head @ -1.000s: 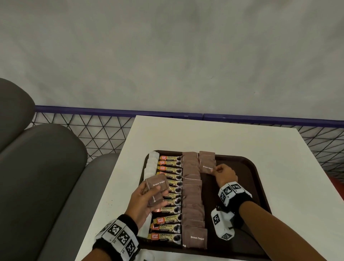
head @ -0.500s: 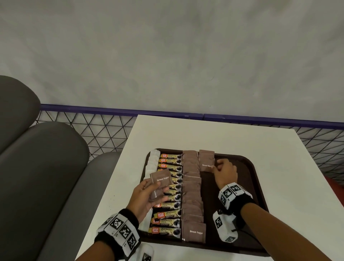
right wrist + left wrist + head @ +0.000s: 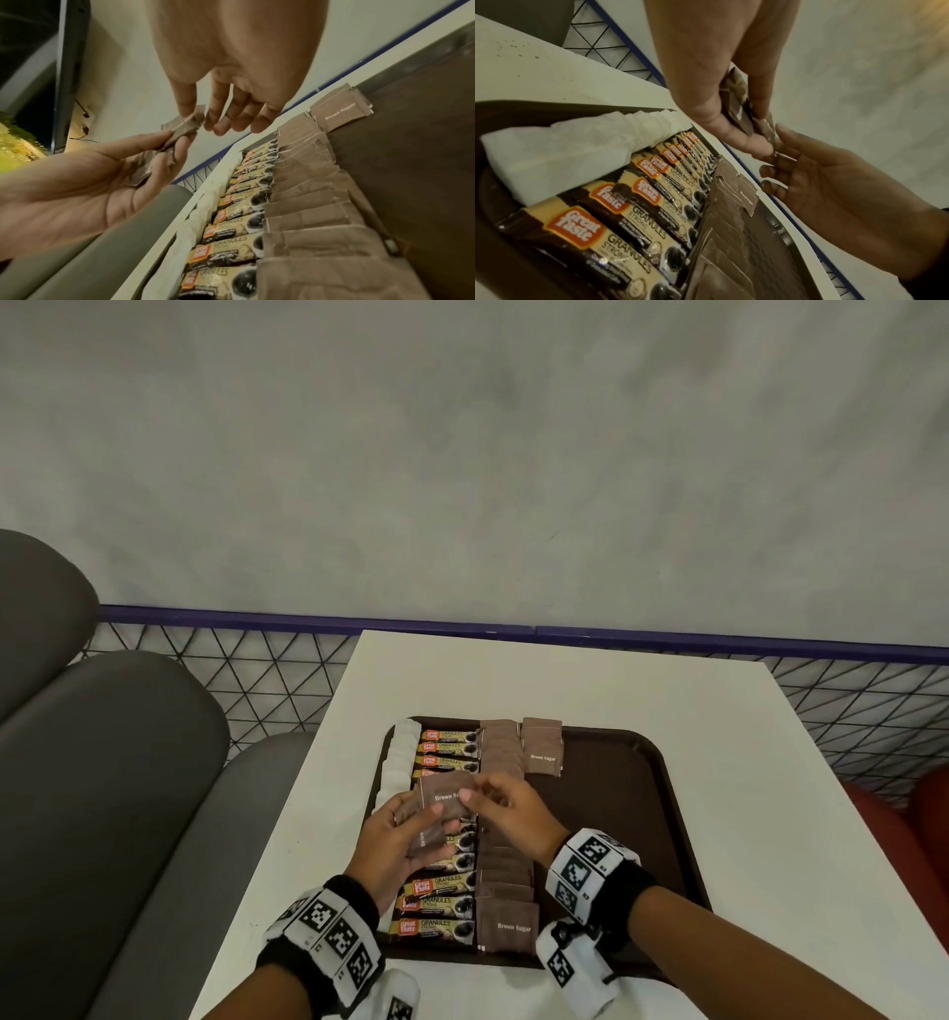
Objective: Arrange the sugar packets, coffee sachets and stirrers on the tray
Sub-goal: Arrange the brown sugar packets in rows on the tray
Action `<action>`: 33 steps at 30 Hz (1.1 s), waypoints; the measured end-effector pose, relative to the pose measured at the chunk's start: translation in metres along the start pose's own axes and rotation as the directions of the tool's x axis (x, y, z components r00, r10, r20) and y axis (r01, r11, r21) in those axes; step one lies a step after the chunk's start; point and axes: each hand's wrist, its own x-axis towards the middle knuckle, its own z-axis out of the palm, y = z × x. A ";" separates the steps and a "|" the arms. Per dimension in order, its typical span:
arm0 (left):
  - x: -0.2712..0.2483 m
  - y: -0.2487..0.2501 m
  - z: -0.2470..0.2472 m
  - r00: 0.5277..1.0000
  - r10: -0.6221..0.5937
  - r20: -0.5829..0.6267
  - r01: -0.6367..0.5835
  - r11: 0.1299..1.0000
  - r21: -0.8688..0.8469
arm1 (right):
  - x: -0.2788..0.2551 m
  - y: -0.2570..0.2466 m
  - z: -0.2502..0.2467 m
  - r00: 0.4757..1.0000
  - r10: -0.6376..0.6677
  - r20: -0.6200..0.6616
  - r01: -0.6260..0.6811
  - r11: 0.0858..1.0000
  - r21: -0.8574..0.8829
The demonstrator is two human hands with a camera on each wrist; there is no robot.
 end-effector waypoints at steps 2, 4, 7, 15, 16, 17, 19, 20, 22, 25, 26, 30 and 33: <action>0.000 -0.002 0.001 1.000 -0.008 0.006 0.008 1.000 -0.004 | -0.001 0.003 0.002 1.000 -0.008 0.016 0.008 1.000 0.025; 0.000 -0.003 0.002 1.000 -0.024 0.017 0.024 0.999 -0.030 | -0.003 0.005 0.000 1.000 -0.005 0.007 0.005 0.999 0.038; 0.003 -0.005 0.003 0.998 -0.058 0.020 0.060 0.993 -0.102 | -0.004 0.008 -0.009 0.998 0.026 -0.065 -0.023 0.999 0.037; 0.010 -0.006 -0.002 0.997 -0.071 -0.018 0.068 0.989 -0.135 | 0.006 0.047 -0.067 0.817 0.193 -0.543 -0.315 0.939 -0.139; 0.010 -0.006 -0.003 0.997 -0.068 -0.021 0.065 0.990 -0.127 | 0.007 0.052 -0.071 0.802 0.228 -0.552 -0.362 0.921 -0.146; 0.011 -0.006 -0.004 0.998 -0.066 -0.022 0.063 0.991 -0.119 | 0.008 0.056 -0.075 0.793 0.247 -0.556 -0.394 0.905 -0.159; 0.012 -0.007 -0.006 0.997 -0.067 -0.026 0.064 0.991 -0.114 | 0.012 0.059 -0.079 0.786 0.263 -0.560 -0.426 0.887 -0.181; 0.014 -0.007 -0.008 0.997 -0.068 -0.026 0.064 0.992 -0.112 | 0.016 0.061 -0.080 0.783 0.271 -0.560 -0.439 0.878 -0.189; 0.016 -0.008 -0.010 0.997 -0.067 -0.025 0.065 0.993 -0.099 | 0.023 0.067 -0.082 0.784 0.294 -0.547 -0.465 0.862 -0.202; 0.019 -0.008 -0.013 0.997 -0.072 -0.012 0.071 0.994 -0.082 | 0.034 0.078 -0.081 0.773 0.325 -0.545 -0.503 0.837 -0.215; 0.019 -0.007 -0.013 0.997 -0.075 -0.009 0.075 0.994 -0.077 | 0.037 0.081 -0.081 0.766 0.331 -0.551 -0.511 0.834 -0.210; 0.021 -0.006 -0.017 0.996 -0.086 -0.007 0.085 0.996 -0.021 | 0.045 0.088 -0.078 0.770 0.306 -0.560 -0.510 0.823 -0.252; 0.023 -0.007 -0.020 0.996 -0.090 -0.018 0.091 0.996 0.016 | 0.050 0.088 -0.078 0.768 0.285 -0.574 -0.509 0.815 -0.277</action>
